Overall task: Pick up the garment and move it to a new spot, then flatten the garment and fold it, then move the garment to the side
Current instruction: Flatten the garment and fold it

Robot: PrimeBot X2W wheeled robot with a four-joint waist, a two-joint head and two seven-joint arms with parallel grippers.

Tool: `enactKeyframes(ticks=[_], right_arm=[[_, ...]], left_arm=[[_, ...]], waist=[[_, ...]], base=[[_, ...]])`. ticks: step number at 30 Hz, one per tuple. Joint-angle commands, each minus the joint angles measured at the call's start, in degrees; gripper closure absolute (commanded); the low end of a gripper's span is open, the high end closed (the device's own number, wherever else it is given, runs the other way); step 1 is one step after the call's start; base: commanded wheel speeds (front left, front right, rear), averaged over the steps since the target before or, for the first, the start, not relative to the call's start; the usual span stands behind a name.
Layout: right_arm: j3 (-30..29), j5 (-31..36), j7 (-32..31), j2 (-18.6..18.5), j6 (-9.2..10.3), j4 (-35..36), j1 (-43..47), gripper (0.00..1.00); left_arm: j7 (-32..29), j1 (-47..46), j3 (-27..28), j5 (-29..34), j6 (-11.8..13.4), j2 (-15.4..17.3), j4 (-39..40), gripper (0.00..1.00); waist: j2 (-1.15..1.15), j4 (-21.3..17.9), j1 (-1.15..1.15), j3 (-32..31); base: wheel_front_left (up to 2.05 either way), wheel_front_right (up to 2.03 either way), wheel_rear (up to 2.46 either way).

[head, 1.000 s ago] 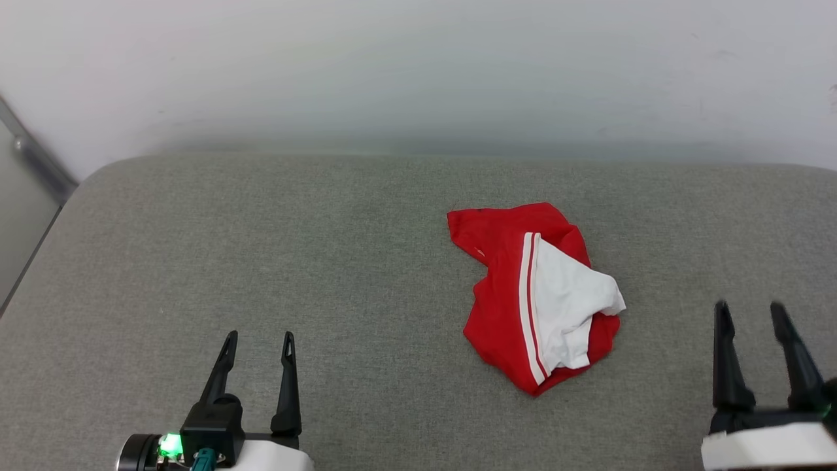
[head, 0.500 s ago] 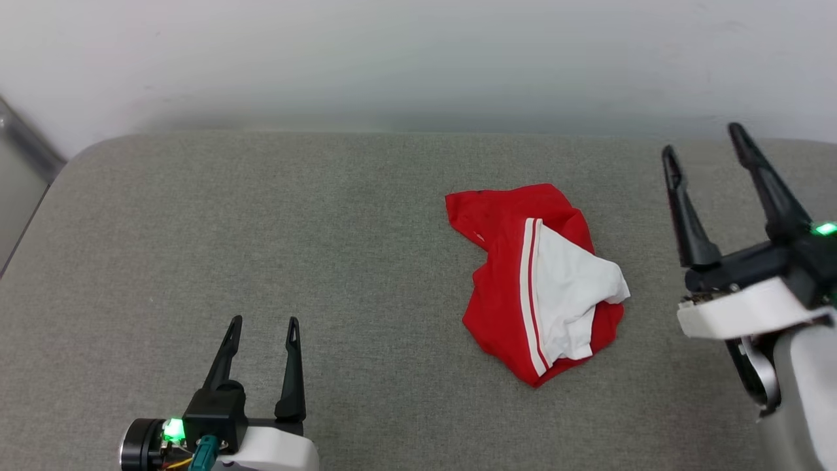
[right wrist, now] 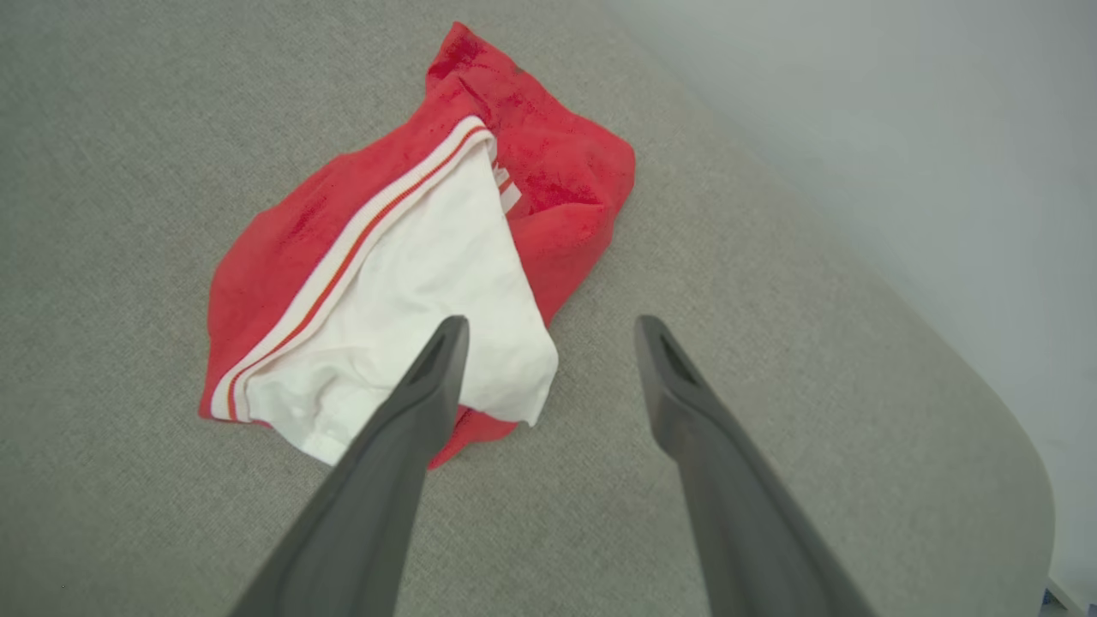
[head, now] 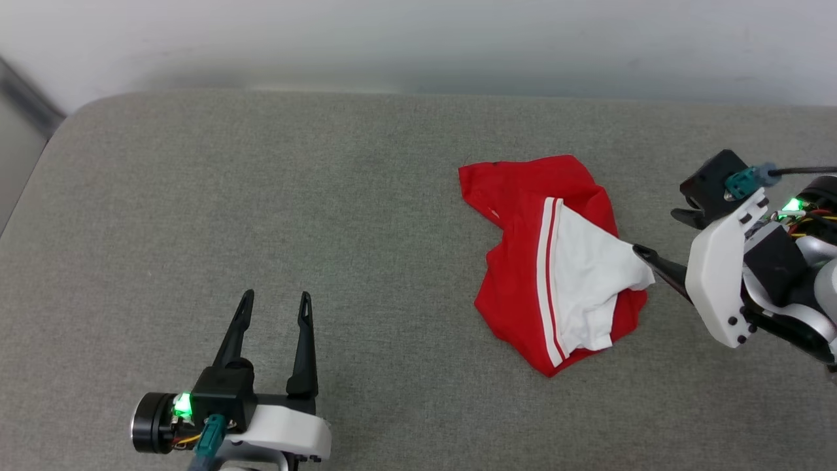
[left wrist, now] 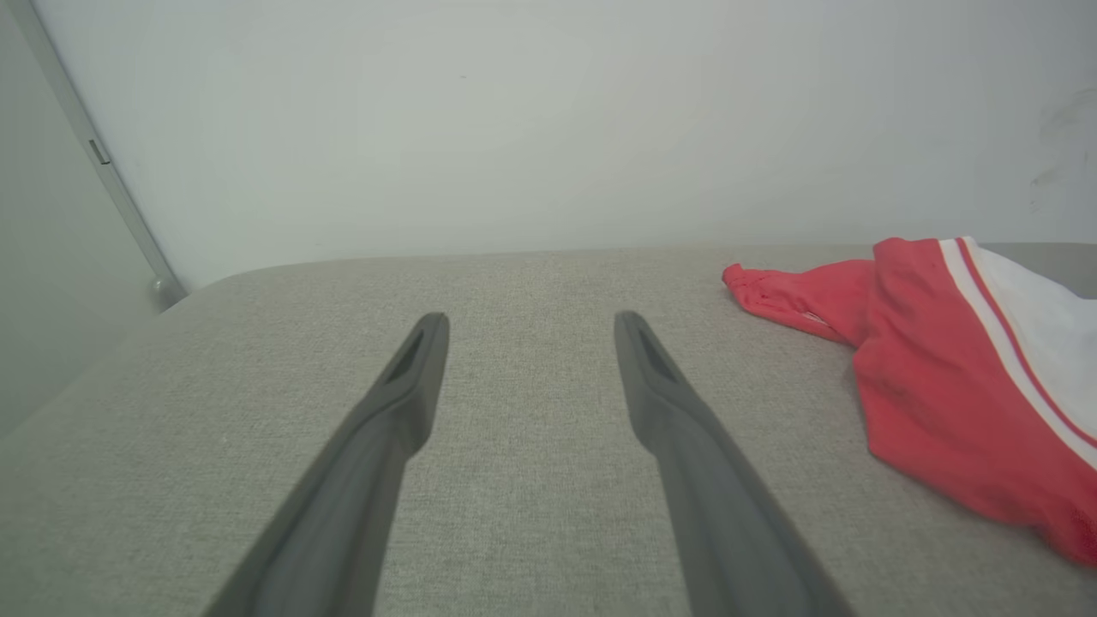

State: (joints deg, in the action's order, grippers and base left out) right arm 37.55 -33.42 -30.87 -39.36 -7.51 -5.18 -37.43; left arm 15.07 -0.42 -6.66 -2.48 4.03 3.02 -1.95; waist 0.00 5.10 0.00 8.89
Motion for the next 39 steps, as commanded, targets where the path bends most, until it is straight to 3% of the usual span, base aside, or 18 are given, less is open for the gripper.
enactKeyframes(ticks=[1, 7, 18, 19, 20, 21, 25, 33, 39], right_arm=[[1.71, -3.40, -3.27, -1.27, 0.04, 0.14, -1.95, 0.00], [8.65, -10.42, -12.03, -4.35, 0.04, -1.78, -8.04, 0.00], [22.12, -13.78, -8.59, -3.80, 0.03, -7.59, -11.70, 0.00], [22.92, -14.11, -7.48, -4.12, 0.03, -7.55, -12.14, 0.56], [23.50, -14.41, -6.07, -4.30, 0.03, -7.26, -12.67, 0.95], [23.87, -14.86, -4.76, -4.65, 0.03, -7.07, -13.22, 1.00], [24.86, -17.73, 1.82, -7.99, 0.03, -4.15, -14.42, 1.00], [22.44, -19.16, 6.27, -11.49, 0.03, 2.21, -16.73, 1.00], [23.77, -18.09, 4.48, -7.14, 0.03, 4.98, -19.75, 1.00]], left_arm=[[0.15, -1.05, -0.18, -0.29, 0.18, -0.08, 0.23, 0.00], [0.15, -3.85, -1.74, -1.54, 0.58, -0.16, 0.57, 0.00], [0.15, -6.45, -2.80, -3.15, 2.11, -0.16, 0.18, 0.00], [0.15, -6.32, -2.73, -3.14, 2.19, -0.16, 0.14, 0.00], [0.15, -6.01, -2.55, -3.10, 2.13, -0.15, 0.05, 0.00], [0.15, -5.71, -2.38, -3.06, 2.21, -0.15, -0.08, 0.00], [0.15, -4.34, -1.92, -3.18, 2.42, -0.16, -0.38, 0.00], [0.15, -3.84, -2.22, -3.77, 2.13, -0.14, -0.14, 0.00], [0.15, -3.79, -2.68, -4.84, 2.62, -0.16, 0.23, 0.00]], waist=[[0.00, 0.82, 0.00, 1.68], [0.00, 2.96, 0.00, 6.31], [0.00, 5.05, 0.00, 9.65], [0.00, 4.97, 0.00, 9.44], [0.00, 4.80, 0.00, 9.11], [0.00, 4.59, 0.00, 8.76], [0.00, 3.13, 0.00, 6.02], [0.00, 2.86, 0.00, 4.80], [0.00, 4.67, 0.00, 5.62]], base=[[0.00, 0.00, 0.00], [0.00, 0.00, 0.00], [0.00, 0.00, 0.00], [0.00, 0.00, 0.00], [0.00, 0.00, 0.00], [0.00, 0.00, 0.00], [0.00, 0.00, 0.00], [0.00, 0.00, 0.00], [0.00, 0.00, 0.00]])
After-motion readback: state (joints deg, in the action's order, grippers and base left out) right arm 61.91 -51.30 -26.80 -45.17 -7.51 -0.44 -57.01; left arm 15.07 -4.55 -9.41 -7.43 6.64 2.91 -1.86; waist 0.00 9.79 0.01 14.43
